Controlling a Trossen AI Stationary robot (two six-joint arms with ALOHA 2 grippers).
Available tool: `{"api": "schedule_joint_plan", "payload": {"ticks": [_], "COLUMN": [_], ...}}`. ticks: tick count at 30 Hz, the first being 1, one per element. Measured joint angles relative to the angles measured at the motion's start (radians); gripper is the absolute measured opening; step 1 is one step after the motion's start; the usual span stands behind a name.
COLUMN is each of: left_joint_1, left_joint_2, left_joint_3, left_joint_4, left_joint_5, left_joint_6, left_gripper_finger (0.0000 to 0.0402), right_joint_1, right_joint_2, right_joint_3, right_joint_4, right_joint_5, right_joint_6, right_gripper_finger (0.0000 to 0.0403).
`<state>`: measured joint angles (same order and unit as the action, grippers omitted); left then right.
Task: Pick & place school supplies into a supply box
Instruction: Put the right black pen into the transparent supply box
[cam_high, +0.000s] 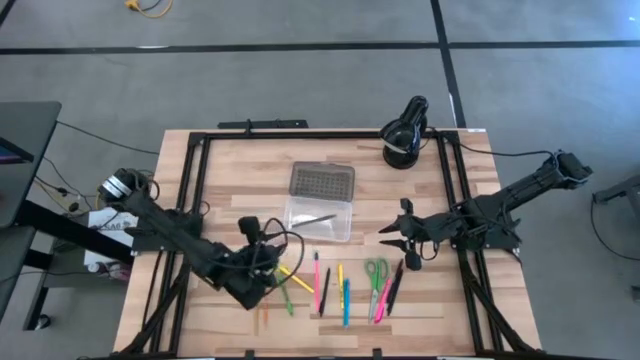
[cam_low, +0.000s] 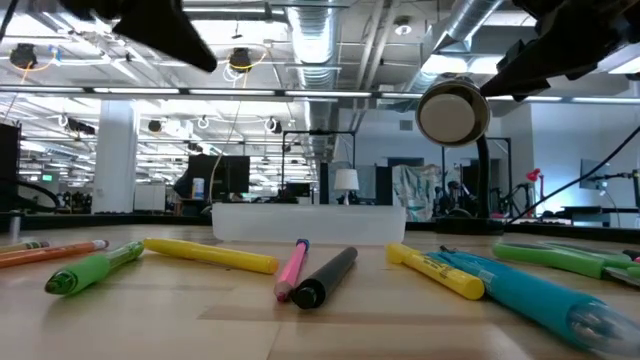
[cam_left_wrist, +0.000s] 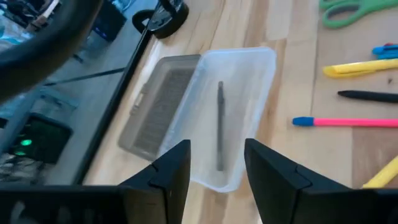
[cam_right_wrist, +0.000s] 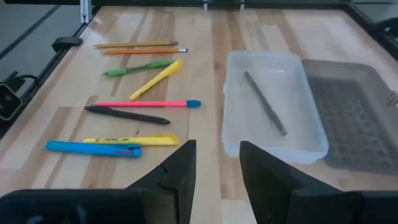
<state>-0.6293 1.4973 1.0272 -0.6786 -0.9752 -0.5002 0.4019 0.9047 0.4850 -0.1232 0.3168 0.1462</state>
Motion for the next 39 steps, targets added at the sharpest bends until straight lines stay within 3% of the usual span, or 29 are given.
{"api": "schedule_joint_plan", "payload": {"ticks": [5,10,14,20,24,32,36,39], "left_joint_1": [-0.009,-0.037,-0.060,-0.073,-0.073,-0.091,-0.090,-0.088], "left_joint_2": [-0.125,-0.260,-0.344,-0.390,-0.386,-0.385,-0.388,-0.388], "left_joint_3": [-0.250,-0.492,-0.616,-0.650,-0.650,-0.651,-0.651,-0.651], "left_joint_4": [0.262,0.538,0.774,0.916,0.920,0.916,0.916,0.917], "left_joint_5": [0.001,-0.001,0.016,0.117,0.173,0.211,0.210,0.205], "left_joint_6": [0.091,0.169,0.260,0.362,0.376,0.506,0.561,0.581], "left_gripper_finger": [0.0146,0.0146,0.0146,0.0146,0.0146,0.0146,0.0146,0.0146], "right_joint_1": [-0.026,-0.044,-0.035,0.040,0.164,0.409,0.448,0.451], "right_joint_2": [0.000,0.000,0.000,0.004,0.072,0.343,0.504,0.617], "right_joint_3": [0.000,0.000,0.000,0.000,-0.001,0.029,0.122,0.218], "right_joint_4": [-0.007,-0.118,-0.196,-0.183,-0.158,0.067,0.014,-0.101], "right_joint_5": [0.000,0.000,0.004,0.066,0.067,0.197,0.228,0.183], "right_joint_6": [0.059,0.306,0.480,0.537,0.549,0.693,0.712,0.734], "right_gripper_finger": [0.0120,0.0120,0.0120,0.0120,0.0120,0.0120,0.0114,0.0103]}}
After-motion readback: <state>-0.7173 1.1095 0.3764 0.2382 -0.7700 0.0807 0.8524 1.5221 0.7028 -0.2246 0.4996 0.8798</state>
